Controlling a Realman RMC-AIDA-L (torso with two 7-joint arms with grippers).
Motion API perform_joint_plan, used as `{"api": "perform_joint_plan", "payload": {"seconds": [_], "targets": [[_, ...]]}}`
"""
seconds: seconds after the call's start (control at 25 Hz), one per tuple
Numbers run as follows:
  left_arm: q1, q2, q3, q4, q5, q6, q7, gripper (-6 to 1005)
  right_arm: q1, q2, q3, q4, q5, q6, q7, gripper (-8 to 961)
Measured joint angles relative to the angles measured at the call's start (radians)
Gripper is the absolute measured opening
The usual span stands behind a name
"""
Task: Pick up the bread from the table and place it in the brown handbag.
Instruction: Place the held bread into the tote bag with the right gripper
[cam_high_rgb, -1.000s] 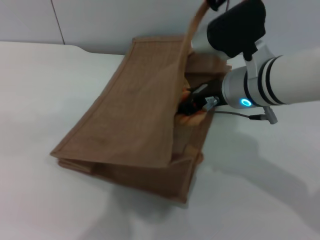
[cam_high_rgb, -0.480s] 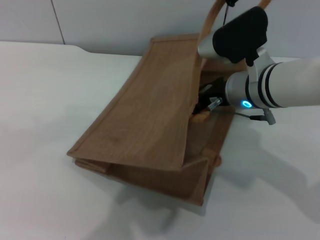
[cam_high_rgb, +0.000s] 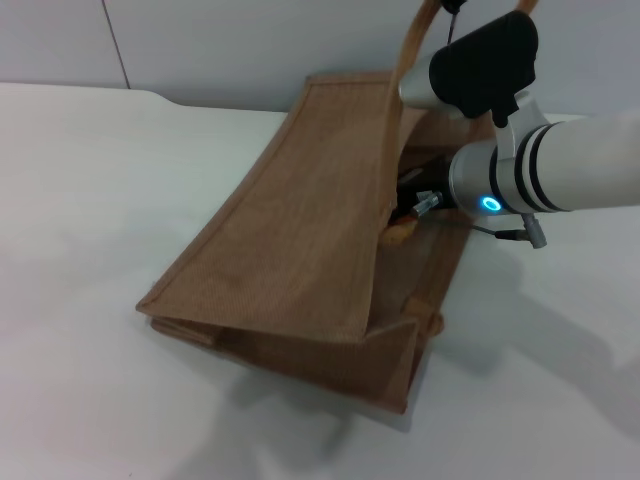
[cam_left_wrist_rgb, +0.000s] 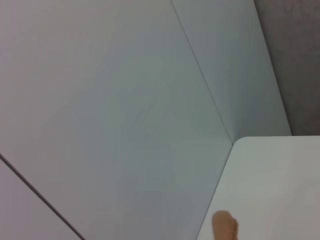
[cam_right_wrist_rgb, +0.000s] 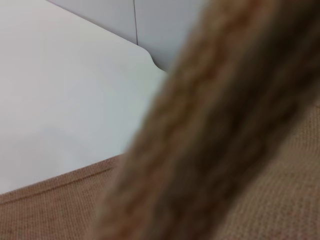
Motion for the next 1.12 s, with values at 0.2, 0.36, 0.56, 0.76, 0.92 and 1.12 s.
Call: {"api": "perform_joint_plan", "payload": {"seconds": [0.2, 0.36, 0.56, 0.76, 0.92, 1.12], "targets": [[0.003, 0.0, -0.002, 0.0, 0.02, 0.0, 0.0, 120, 0.0, 0.0, 0.0, 0.001, 0.001, 0.0, 0.0, 400], [0.009, 0.0, -0.004, 0.0, 0.042, 0.0, -0.002, 122, -0.002, 0.0, 0.0, 0.001, 0.001, -0.003, 0.0, 552], [0.019, 0.0, -0.014, 0.0, 0.043, 0.001, -0.003, 131, -0.008, -0.002, 0.014, 0.001, 0.001, 0.0, 0.0, 747], [0.025, 0.002, -0.029, 0.0, 0.046, 0.002, -0.003, 141, -0.013, -0.003, 0.024, -0.005, 0.0, 0.002, 0.0, 862], [0.037, 0.002, -0.031, 0.0, 0.071, 0.002, -0.005, 148, -0.016, -0.004, 0.034, 0.004, -0.01, 0.005, 0.004, 880], [0.082, 0.003, -0.066, -0.002, 0.095, 0.002, -0.005, 157, -0.073, -0.008, 0.163, -0.028, -0.088, 0.055, -0.001, 879]]}}
